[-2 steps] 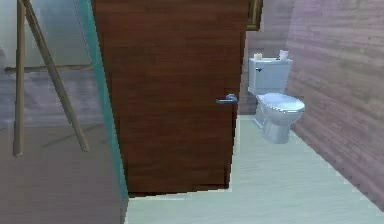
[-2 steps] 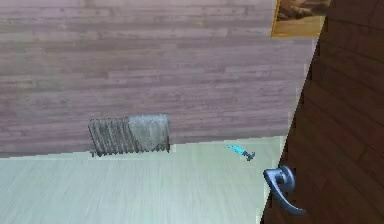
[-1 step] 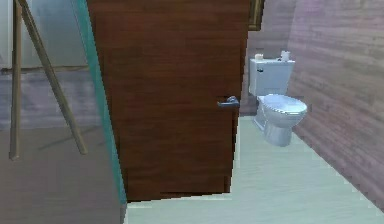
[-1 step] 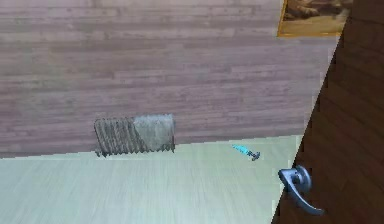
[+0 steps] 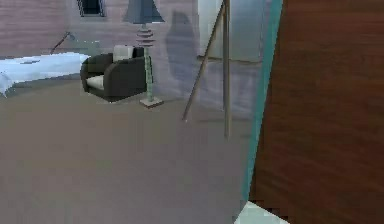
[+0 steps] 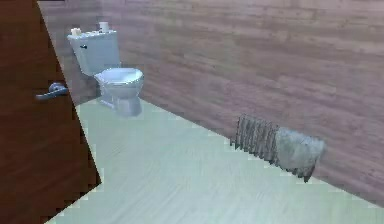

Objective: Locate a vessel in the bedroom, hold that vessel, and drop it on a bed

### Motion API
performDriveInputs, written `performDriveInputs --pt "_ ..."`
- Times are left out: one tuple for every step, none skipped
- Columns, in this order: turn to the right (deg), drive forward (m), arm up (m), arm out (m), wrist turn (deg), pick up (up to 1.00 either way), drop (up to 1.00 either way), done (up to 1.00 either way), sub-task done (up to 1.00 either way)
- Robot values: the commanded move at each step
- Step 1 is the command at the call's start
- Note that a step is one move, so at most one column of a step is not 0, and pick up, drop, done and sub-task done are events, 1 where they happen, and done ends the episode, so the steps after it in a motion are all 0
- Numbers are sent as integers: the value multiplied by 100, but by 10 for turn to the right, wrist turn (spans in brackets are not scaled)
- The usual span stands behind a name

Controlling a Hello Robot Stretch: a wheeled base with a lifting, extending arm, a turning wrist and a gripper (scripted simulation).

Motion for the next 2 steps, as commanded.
performDriveInputs --pt "-330 0 0 0 0 0 0 0 0" --pt "0 75 0 0 0 0 0 0 0"
